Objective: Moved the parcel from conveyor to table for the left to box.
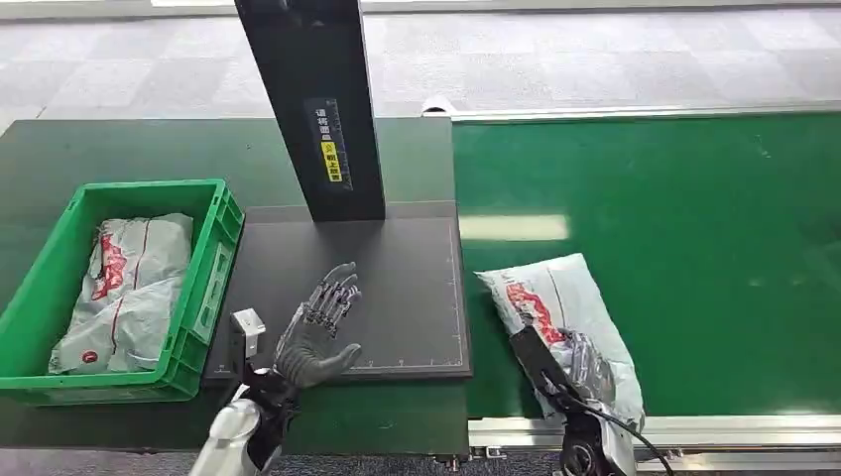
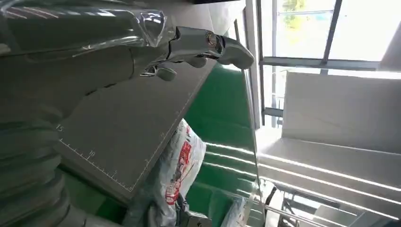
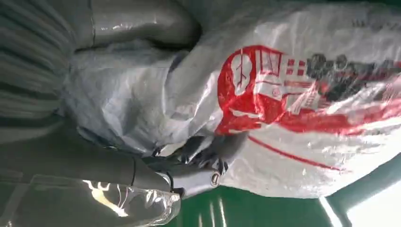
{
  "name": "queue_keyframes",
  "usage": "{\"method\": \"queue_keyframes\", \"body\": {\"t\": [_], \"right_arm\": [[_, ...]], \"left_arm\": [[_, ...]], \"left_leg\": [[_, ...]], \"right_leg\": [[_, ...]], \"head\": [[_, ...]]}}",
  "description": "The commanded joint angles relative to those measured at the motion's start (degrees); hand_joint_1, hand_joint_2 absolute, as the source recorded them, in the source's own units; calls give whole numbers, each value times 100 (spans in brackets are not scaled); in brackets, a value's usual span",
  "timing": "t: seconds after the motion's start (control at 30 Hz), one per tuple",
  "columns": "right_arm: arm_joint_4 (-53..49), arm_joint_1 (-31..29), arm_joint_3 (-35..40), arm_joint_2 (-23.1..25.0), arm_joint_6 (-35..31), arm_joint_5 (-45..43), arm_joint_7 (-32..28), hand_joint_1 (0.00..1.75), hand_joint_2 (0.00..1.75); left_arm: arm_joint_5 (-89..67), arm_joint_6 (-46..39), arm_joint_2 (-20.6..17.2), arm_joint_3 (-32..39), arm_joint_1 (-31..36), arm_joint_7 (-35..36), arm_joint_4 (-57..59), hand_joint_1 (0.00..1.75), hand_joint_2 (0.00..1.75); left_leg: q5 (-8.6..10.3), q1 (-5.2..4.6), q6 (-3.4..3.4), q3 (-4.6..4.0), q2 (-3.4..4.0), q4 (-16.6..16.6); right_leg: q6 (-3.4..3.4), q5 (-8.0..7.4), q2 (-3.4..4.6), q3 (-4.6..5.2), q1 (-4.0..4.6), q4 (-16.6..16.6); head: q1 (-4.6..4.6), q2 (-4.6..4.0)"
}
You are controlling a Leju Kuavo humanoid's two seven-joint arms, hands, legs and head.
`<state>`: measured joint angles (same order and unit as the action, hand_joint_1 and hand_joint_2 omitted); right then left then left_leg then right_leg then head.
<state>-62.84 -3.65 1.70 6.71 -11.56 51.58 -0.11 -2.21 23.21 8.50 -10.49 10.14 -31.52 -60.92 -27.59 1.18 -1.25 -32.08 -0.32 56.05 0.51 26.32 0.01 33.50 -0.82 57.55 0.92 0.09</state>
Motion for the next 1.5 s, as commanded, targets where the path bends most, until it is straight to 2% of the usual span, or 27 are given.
{"method": "queue_keyframes", "body": {"t": [0.03, 0.23, 0.4, 0.47, 0.53, 0.6, 0.67, 0.73, 0.93, 1.03, 1.1, 1.17, 1.3, 1.43, 1.5], "right_arm": [[314, -57, 11, 21, -215, 147, -119, 175, 175], [220, -15, -80, 81, -474, 273, -251, 175, 175], [-51, 64, -298, 173, -810, 16, -576, 175, 175], [-364, 116, -556, 315, -1461, -416, -1020, 175, 175], [-676, 176, -664, 321, -1665, -765, -1270, 175, 175], [-727, 197, -675, 289, -1661, -777, -1277, 175, 175], [-1001, 261, -843, 388, -1860, -1620, -1827, 175, 175], [-1267, 337, -981, 418, -1820, -2405, -2186, 175, 175], [-1313, 369, -987, 413, -1779, -2521, -2200, 175, 175], [-1617, 475, -1033, 452, -1365, -3666, -2737, 175, 175], [-1758, 525, -977, 430, -1440, -3705, -2878, 175, 175], [-1838, 507, -839, 375, -1117, -4057, -2914, 175, 175], [-1899, 314, -369, 247, -1459, -3392, -3218, 175, 175], [-1903, 286, -355, 251, -1473, -3372, -3184, 175, 175], [-1862, 87, -129, 162, -1538, -3071, -3435, 175, 175]], "left_arm": [[-46, -113, -51, 107, 15, 6, 14, 0, 175], [-50, -61, -61, 64, 82, -49, 125, 0, 175], [-53, -58, -52, 5, 196, -119, 298, 0, 175], [-53, -89, -32, -19, 224, -134, 328, 0, 175], [-52, -90, -11, -50, 247, -122, 341, 0, 175], [-53, -99, 0, -54, 251, -122, 347, 0, 175], [-58, -117, 5, -73, 274, -117, 373, 0, 175], [-52, -132, 22, -79, 296, -121, 395, 0, 175], [-53, -145, 22, -79, 287, -124, 387, 0, 175], [-51, -183, 17, -80, 241, -164, 346, 0, 175], [-44, -254, 9, -50, 209, -179, 290, 0, 175], [-50, -392, -5, 47, 154, -198, 151, 0, 175], [-76, -504, -53, 213, 152, -244, -13, 0, 175], [-76, -501, -58, 218, 158, -247, -18, 0, 175], [-41, -567, -52, 292, 165, -331, -43, 0, 175]], "left_leg": [[0, 0, 4, 6, 4, -4], [-1, -1, 5, 8, 2, -4], [1, -1, 6, 5, -5, -4], [1, -2, 7, 6, -5, -3], [0, -5, 9, 6, -6, -3], [2, -5, 6, -2, -8, -1], [1, -5, 8, 3, -7, -2], [1, -5, 5, -4, -6, 1], [0, -4, 5, 0, 1, -1], [1, -4, 9, 6, -3, -4], [0, -5, 6, 0, -1, -1], [-2, -4, 7, 1, 6, 0], [-4, -4, 9, 3, 18, 0], [-2, -4, 8, -1, 20, 0], [-1, -3, 8, 1, 12, -2]], "right_leg": [[-3, -1, 2, -6, 2, -5], [-3, 0, 0, -7, 1, -4], [-4, 1, -7, -6, 1, -4], [-4, 2, -8, -6, 0, -3], [-6, 3, -8, -5, -2, -1], [-3, 2, -9, 3, -3, 2], [-4, 2, -9, -2, -3, -1], [-2, 2, -8, 6, -4, 3], [-2, 0, -1, 3, -3, 0], [-5, 2, -7, -4, -2, -3], [-3, 2, -3, 4, -4, 1], [-4, 2, 3, 4, -3, 1], [-5, -1, 15, 5, -2, 1], [-4, -3, 17, 7, -2, 1], [-4, -2, 10, 3, -1, -2]], "head": [[0, 0], [2, 0], [0, 0], [0, 0], [2, 0], [2, 0], [2, 0], [0, 0], [2, 0], [0, 0], [2, 0], [2, 0], [0, 0], [2, 0], [2, 0]]}}
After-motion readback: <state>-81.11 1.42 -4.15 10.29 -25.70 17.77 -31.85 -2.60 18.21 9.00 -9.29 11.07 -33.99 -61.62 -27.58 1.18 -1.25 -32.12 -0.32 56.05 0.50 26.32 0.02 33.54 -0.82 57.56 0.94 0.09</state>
